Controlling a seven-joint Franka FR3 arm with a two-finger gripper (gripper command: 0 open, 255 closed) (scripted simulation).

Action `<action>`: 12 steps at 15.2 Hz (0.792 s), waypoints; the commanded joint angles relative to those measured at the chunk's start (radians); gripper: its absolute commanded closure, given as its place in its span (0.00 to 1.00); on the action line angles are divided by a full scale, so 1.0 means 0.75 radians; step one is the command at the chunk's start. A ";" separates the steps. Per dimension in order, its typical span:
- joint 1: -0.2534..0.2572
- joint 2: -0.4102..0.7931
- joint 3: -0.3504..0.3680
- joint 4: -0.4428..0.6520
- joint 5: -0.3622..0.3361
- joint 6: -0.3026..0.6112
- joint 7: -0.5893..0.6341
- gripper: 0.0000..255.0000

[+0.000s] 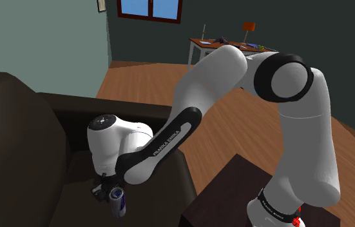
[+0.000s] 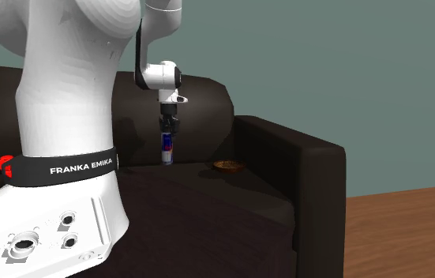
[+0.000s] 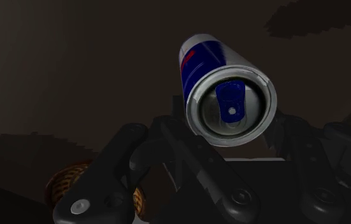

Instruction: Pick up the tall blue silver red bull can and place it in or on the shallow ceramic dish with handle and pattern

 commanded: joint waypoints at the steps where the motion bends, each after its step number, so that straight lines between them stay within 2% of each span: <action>1: -0.009 -0.030 0.014 -0.001 0.019 -0.026 -0.010 1.00; 9: -0.040 -0.124 0.056 0.015 0.084 -0.127 -0.051 1.00; 12: -0.091 -0.098 0.035 0.082 0.087 -0.166 -0.137 1.00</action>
